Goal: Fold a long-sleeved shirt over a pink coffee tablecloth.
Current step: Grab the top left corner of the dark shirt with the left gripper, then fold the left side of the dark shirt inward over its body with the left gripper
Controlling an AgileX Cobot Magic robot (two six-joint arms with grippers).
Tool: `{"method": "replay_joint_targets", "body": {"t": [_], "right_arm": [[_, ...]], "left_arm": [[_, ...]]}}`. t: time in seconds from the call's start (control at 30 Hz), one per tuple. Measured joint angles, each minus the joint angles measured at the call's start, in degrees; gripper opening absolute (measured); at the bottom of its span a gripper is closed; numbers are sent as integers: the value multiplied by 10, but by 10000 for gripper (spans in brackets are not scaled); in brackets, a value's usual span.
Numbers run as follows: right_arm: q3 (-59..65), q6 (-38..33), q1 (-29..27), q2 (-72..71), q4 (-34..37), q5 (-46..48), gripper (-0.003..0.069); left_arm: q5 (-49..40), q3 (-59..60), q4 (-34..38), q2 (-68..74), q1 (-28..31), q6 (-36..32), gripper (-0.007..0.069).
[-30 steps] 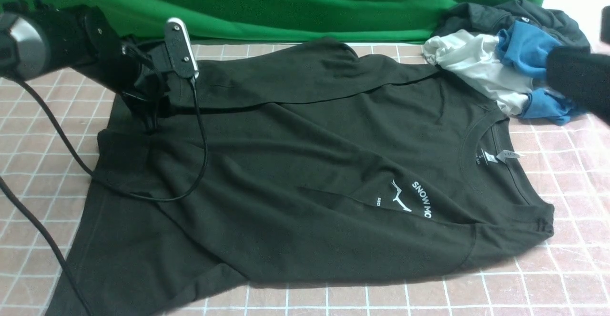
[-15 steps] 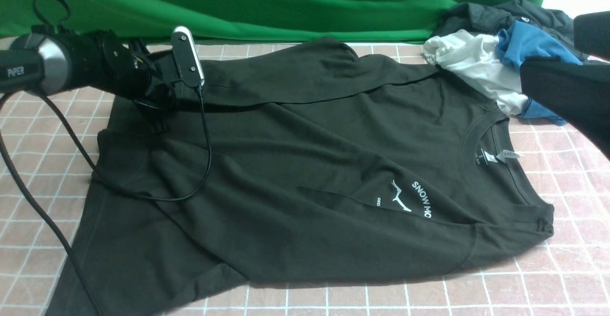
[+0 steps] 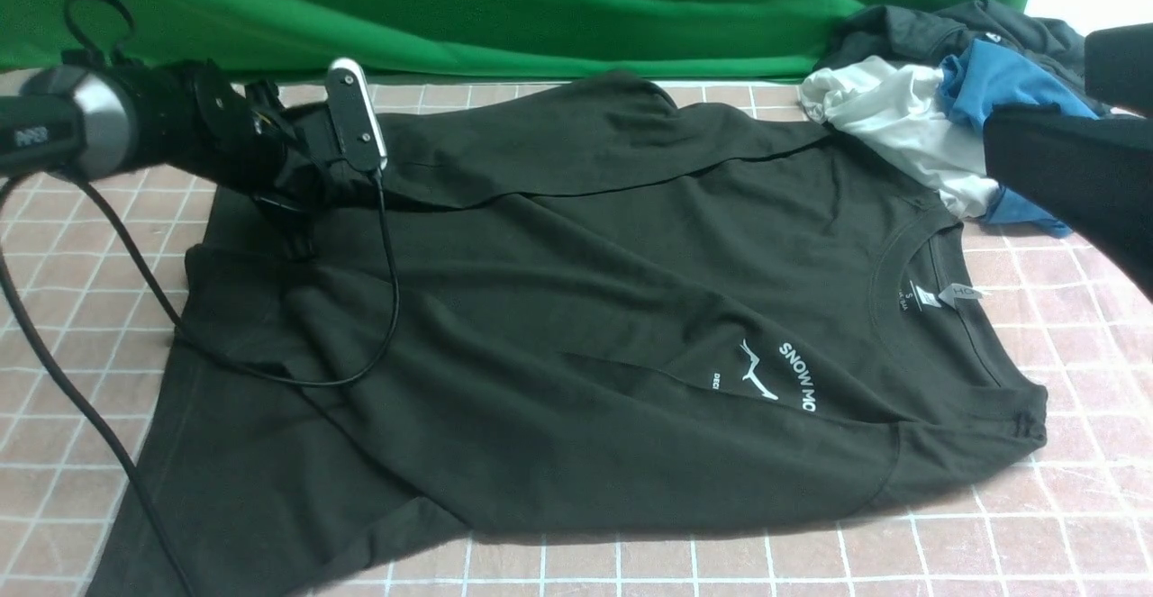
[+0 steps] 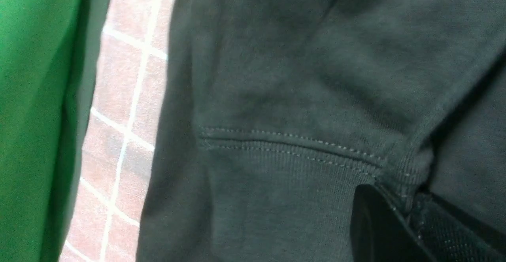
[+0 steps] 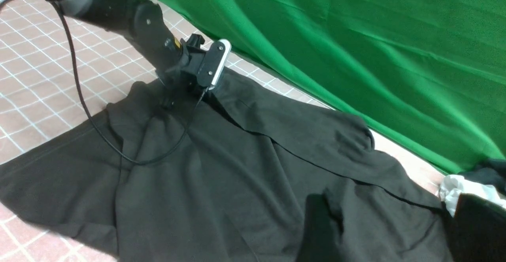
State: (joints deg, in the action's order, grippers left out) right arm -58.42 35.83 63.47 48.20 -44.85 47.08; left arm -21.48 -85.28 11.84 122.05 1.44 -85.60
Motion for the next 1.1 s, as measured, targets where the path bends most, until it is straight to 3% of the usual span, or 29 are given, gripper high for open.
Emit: {"method": "replay_joint_targets", "body": {"t": [0.37, 0.53, 0.8, 1.1], "right_arm": [[0, 0, 0, 0, 1, 1, 412], [0, 0, 0, 0, 1, 1, 412], [10, 0, 0, 0, 2, 7, 412], [18, 0, 0, 0, 6, 13, 411]], "left_arm": [[-154, 0, -114, -100, 0, 50, 46], [-211, 9, -124, -136, 0, 50, 44], [-209, 123, -190, -227, -6, 51, 44], [-127, 275, -224, -273, -12, 52, 54]]}}
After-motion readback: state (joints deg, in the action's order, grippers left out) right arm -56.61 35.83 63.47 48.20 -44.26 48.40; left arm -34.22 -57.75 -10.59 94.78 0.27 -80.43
